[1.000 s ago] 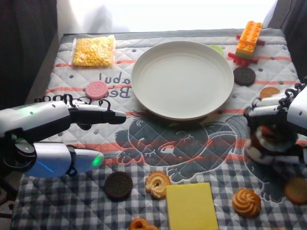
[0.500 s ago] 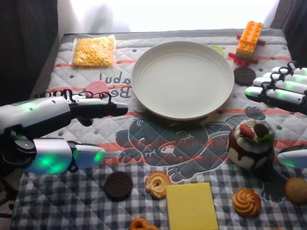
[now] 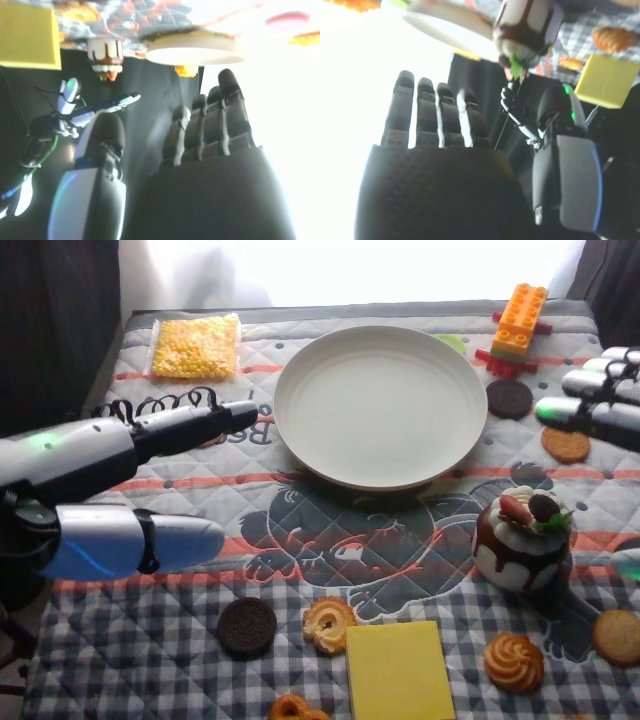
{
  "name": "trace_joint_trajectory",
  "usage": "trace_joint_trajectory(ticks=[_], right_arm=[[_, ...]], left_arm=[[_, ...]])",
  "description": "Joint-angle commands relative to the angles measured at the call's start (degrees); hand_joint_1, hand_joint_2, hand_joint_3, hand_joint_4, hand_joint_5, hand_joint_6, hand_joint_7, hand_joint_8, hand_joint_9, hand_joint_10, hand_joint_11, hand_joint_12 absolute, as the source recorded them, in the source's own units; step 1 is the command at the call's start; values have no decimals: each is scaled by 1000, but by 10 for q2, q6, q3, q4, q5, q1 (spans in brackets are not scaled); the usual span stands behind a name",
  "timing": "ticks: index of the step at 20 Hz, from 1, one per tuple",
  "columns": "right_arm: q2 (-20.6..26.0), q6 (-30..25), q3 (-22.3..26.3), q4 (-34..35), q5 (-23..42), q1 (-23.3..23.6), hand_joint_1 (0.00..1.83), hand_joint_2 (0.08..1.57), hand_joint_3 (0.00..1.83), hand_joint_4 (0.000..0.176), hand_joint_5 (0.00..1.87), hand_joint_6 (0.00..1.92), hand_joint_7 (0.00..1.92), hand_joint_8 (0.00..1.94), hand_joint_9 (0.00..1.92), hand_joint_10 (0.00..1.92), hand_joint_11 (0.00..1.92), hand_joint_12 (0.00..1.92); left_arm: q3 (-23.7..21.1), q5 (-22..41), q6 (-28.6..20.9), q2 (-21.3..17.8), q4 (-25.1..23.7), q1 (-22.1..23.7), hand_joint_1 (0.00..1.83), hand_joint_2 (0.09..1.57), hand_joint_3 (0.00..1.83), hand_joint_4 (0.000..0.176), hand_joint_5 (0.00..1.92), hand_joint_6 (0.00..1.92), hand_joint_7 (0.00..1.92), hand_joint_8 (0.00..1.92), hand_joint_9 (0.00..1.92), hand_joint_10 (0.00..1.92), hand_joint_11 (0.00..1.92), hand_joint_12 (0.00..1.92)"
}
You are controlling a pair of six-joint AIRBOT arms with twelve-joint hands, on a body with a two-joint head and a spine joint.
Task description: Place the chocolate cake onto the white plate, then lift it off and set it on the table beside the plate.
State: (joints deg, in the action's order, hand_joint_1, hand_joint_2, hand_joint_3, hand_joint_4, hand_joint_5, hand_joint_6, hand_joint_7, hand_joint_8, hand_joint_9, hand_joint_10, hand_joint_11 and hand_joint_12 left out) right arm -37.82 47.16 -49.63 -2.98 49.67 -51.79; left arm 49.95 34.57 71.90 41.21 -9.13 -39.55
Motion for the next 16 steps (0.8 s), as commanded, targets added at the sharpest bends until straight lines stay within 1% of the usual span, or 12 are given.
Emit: trace_joint_trajectory(ticks=[1,2,3,4,5,6,7,8,9,11,13,16], right_arm=[[6,2,0,20,92,1,428,1096,0,26,0,0,0,0,0,0,1,1],[6,6,1,28,102,-3,445,1108,0,14,0,0,0,0,0,0,0,0],[5,11,3,37,118,-8,428,1114,0,21,0,0,0,0,0,0,0,0],[5,15,5,45,135,-14,429,1125,0,19,0,0,0,0,0,0,0,0],[5,17,7,54,154,-22,451,1128,0,28,0,0,0,0,0,0,0,0],[5,18,7,61,167,-27,498,1141,5,7,0,0,0,0,0,0,0,0],[5,18,9,73,195,-41,485,1155,9,0,0,0,0,0,0,0,0,0],[5,18,10,83,215,-51,508,1164,11,10,0,0,0,0,0,0,0,0],[6,18,11,92,233,-60,567,1189,10,18,0,0,0,0,13,3,0,156],[6,18,12,108,271,-77,590,1203,7,14,0,0,0,0,21,5,0,240],[6,18,15,123,312,-91,616,1229,6,22,0,0,0,0,32,8,0,225],[4,14,16,139,364,-105,630,1195,0,62,0,0,0,0,0,0,0,192]], left_arm=[[5,75,-4,-3,22,7,479,1222,0,35,0,0,11,0,12,3,0,418],[8,81,-4,-2,28,7,521,1207,0,49,3,1,17,2,16,4,0,422],[11,91,-4,-1,36,8,539,1194,0,55,16,2,15,1,5,3,0,375],[14,103,-4,0,43,8,503,1210,2,55,2,0,4,0,0,0,0,74],[16,113,-4,1,50,9,487,1218,5,53,0,0,0,0,0,0,0,14],[19,121,-4,2,56,9,513,1216,3,71,0,0,0,0,0,0,0,2],[24,140,-6,5,72,9,568,1182,0,141,0,0,0,0,0,0,0,0],[29,149,-20,7,75,9,608,1167,0,152,0,0,0,0,0,0,0,0],[37,153,-43,11,73,10,600,1165,0,171,0,0,0,0,0,0,25,12],[53,167,-84,18,72,9,631,1167,0,175,0,0,0,0,0,0,31,17],[70,188,-133,28,69,7,615,1177,9,176,0,0,10,2,23,12,0,369],[90,220,-184,44,67,1,651,1178,1,176,0,0,24,3,46,5,0,485]])
